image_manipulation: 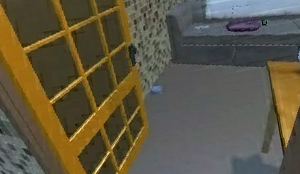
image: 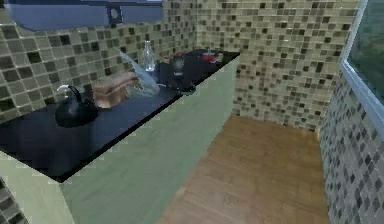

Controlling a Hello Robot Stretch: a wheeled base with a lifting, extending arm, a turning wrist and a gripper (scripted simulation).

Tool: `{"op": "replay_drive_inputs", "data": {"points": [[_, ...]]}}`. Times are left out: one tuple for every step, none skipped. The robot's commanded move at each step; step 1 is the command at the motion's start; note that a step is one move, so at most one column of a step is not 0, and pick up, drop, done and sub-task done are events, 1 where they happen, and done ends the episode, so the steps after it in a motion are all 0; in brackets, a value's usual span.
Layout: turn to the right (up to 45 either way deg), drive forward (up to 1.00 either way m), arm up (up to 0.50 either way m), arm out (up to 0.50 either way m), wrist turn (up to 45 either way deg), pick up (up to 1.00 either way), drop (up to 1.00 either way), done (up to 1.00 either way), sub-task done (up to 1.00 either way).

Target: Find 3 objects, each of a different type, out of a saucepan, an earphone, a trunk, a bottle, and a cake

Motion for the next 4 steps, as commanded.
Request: {"op": "replay_drive_inputs", "data": {"points": [[0.0,0.05,0.00,0.00,0.0,0.00,0.00,0.00,0.00],[-6.0,0.00,0.00,0.00,0.0,0.00,0.00,0.00,0.00],[0.0,0.45,0.00,0.00,0.0,0.00,0.00,0.00,0.00],[45.0,0.00,0.00,0.00,0.0,0.00,0.00,0.00,0.00]]}}
